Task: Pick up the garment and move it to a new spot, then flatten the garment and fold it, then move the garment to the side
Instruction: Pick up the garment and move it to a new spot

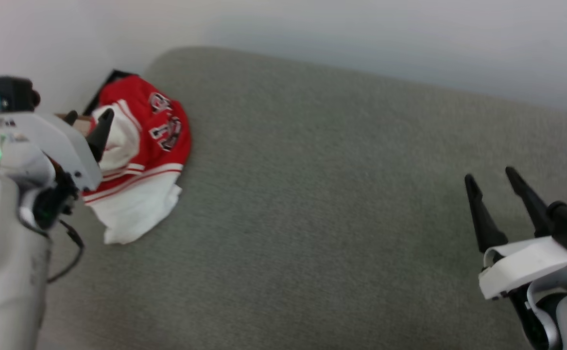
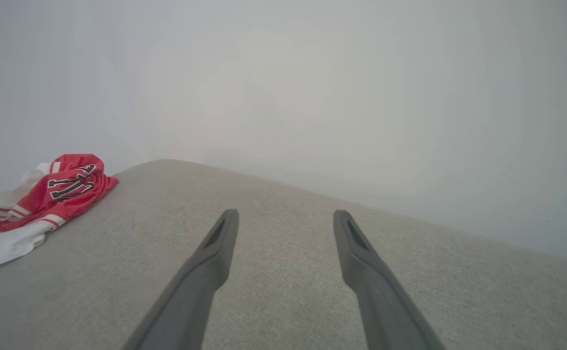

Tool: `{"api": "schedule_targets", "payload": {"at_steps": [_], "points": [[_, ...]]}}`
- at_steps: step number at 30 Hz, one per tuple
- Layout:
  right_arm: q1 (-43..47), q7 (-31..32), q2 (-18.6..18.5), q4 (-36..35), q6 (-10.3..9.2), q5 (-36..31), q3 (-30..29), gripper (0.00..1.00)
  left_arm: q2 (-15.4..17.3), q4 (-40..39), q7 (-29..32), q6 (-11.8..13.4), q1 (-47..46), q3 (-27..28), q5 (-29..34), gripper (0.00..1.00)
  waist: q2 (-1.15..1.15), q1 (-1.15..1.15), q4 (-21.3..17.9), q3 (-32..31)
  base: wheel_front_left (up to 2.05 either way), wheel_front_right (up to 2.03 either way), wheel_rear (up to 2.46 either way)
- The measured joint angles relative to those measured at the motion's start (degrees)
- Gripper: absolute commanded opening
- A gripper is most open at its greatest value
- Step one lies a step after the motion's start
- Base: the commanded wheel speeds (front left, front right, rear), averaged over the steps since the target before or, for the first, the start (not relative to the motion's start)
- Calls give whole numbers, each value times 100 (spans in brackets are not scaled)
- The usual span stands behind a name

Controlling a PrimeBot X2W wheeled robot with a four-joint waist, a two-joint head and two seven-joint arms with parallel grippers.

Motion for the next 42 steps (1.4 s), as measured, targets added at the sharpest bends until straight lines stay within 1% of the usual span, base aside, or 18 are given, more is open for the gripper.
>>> {"api": "schedule_targets", "payload": {"at_steps": [6,13,15,20,27,28,30,35,40,42], "points": [[-201,171,-131,-366,0,-66,-46,100,175,1106,650,22,-739,-33,-108,100,0,0,-300,629,0,0,0],[-323,327,-203,-753,0,-89,-112,100,223,2256,1082,346,-1343,-34,-144,100,0,0,-640,1313,0,0,0],[-327,357,-212,-837,0,-119,-113,100,203,2510,1117,407,-1457,-34,-152,100,0,0,-727,1484,0,0,0],[-358,431,-204,-957,0,-134,-122,100,121,3022,1013,412,-1618,9,-238,100,0,0,-925,1821,0,0,0],[-454,480,-158,-981,0,-180,-111,100,145,3468,695,368,-1837,60,-307,100,0,0,-1068,2017,0,0,0],[-465,479,-154,-968,0,-180,-111,100,141,3517,626,345,-1855,60,-316,91,0,0,-1067,2006,0,0,0],[-464,468,-144,-913,0,-180,-103,100,130,3597,474,330,-1866,48,-315,0,0,0,-1060,1961,0,0,0],[-397,345,-73,-717,0,-149,-94,100,208,3734,92,278,-1868,-81,-201,0,0,0,-1011,1716,0,0,0],[-208,175,35,-442,0,-70,-63,100,325,3642,-346,163,-1963,-190,-137,0,0,0,-958,1343,0,0,0],[-133,91,74,-336,0,-52,-44,100,402,3571,-476,118,-1994,-302,-9,0,0,0,-935,1166,0,0,0]]}}
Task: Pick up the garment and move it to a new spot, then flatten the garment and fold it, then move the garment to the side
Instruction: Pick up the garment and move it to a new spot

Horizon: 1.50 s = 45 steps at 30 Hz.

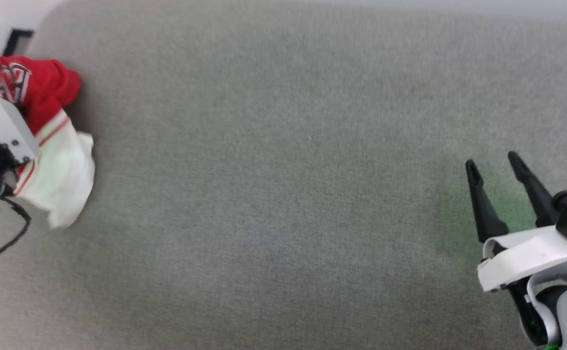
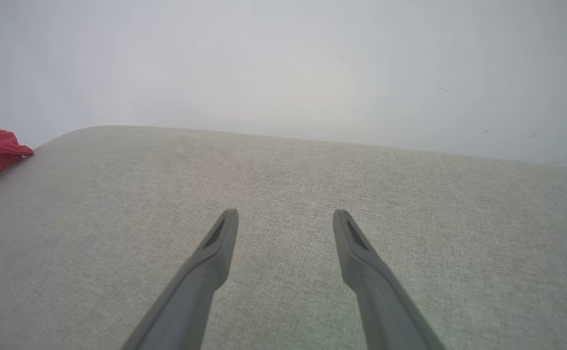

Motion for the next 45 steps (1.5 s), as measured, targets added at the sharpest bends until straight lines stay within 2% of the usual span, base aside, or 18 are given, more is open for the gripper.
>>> {"api": "schedule_targets", "payload": {"at_steps": [7,14,22,26,30,35,40,45], "points": [[255,-198,166,334,0,100,67,100,211,-421,-205,-93,-175,-327,192,0,0,0,72,-684,0,0,0],[466,-354,309,546,0,186,98,100,404,-1098,-65,-116,-381,-683,318,0,0,0,121,-1365,0,0,0],[647,-477,402,636,0,241,36,100,584,-2241,588,-119,-422,-1045,34,0,0,0,99,-1968,0,0,0],[686,-500,421,652,0,238,-69,100,687,-2817,981,-119,-369,-1069,-171,0,0,0,0,-2122,0,0,0],[688,-537,415,653,0,207,-233,100,641,-3431,1425,-118,-179,-1007,-508,0,0,0,-176,-2159,0,0,0],[692,-547,359,617,0,81,-477,100,569,-4383,1900,90,150,-1001,-749,0,0,0,-442,-2137,0,0,0],[689,-557,291,608,0,-32,-791,100,383,-5424,2397,413,525,-1026,-1062,0,0,0,-754,-2049,0,0,0],[686,-623,301,646,0,-126,-1110,100,196,-6400,2717,697,809,-1212,-1117,0,0,0,-1090,-1923,0,0,0]]}}
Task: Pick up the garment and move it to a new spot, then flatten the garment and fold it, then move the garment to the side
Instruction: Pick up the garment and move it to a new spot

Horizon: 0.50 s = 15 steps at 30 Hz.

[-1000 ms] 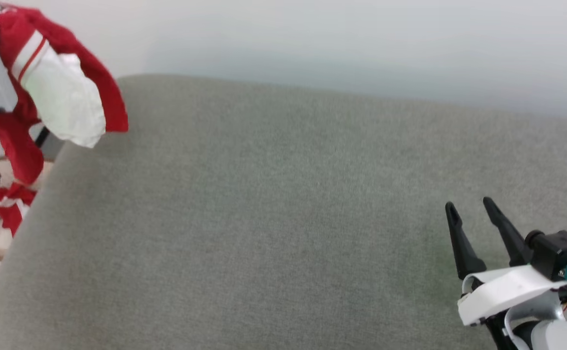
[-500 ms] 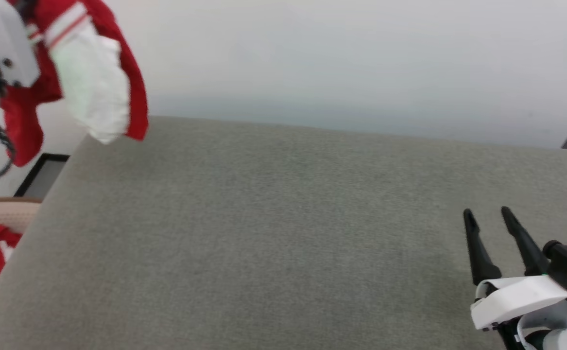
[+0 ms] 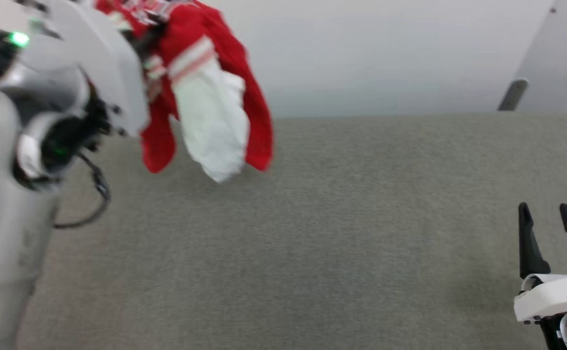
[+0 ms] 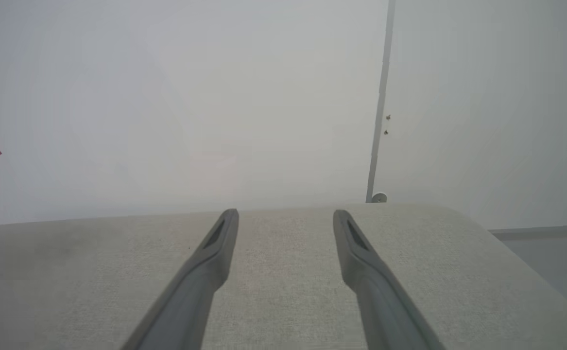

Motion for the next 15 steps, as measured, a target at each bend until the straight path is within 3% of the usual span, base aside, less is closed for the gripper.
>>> {"api": "schedule_targets", "payload": {"at_steps": [7,15], "points": [[-12,-127,103,172,0,-25,-164,100,-302,-723,136,268,484,-372,16,0,0,0,-438,260,0,0,0],[-22,-315,250,483,0,-3,-169,100,-443,-586,135,398,1325,-834,87,0,0,0,-806,555,0,0,0]]}}
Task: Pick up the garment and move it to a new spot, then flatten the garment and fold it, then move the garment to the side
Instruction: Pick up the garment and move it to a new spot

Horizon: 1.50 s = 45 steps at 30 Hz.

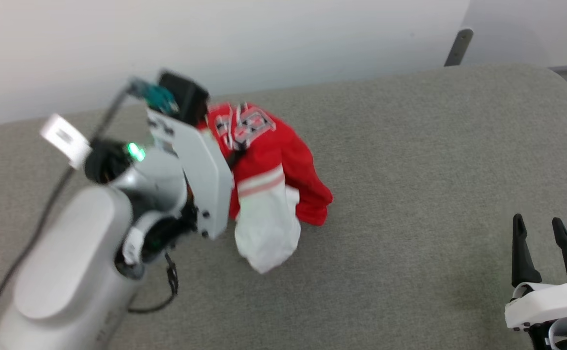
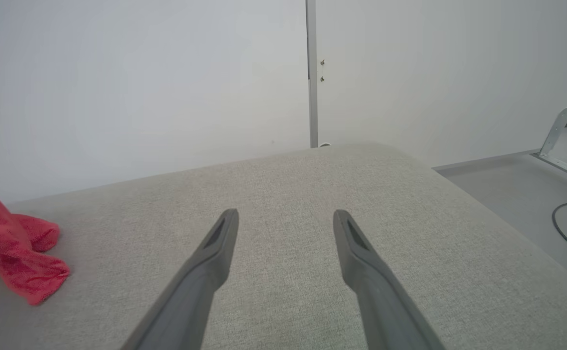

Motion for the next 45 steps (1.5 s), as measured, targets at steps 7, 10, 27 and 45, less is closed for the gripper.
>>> {"api": "schedule_targets", "payload": {"at_steps": [7,10,27,45], "points": [[-33,-147,76,283,0,30,7,100,-151,675,-110,-105,473,-272,-77,0,0,0,-102,81,0,0,0],[-112,-174,92,412,0,38,43,100,-207,1011,-158,-187,536,-374,-77,0,0,0,-101,69,0,0,0],[-252,-259,93,742,0,65,312,100,-648,2523,-388,-780,500,-888,-45,100,0,0,-30,-181,0,0,0],[6,-54,-59,710,0,132,522,100,-105,1273,-1026,-684,751,-444,-115,100,0,0,547,-806,0,0,0]]}}
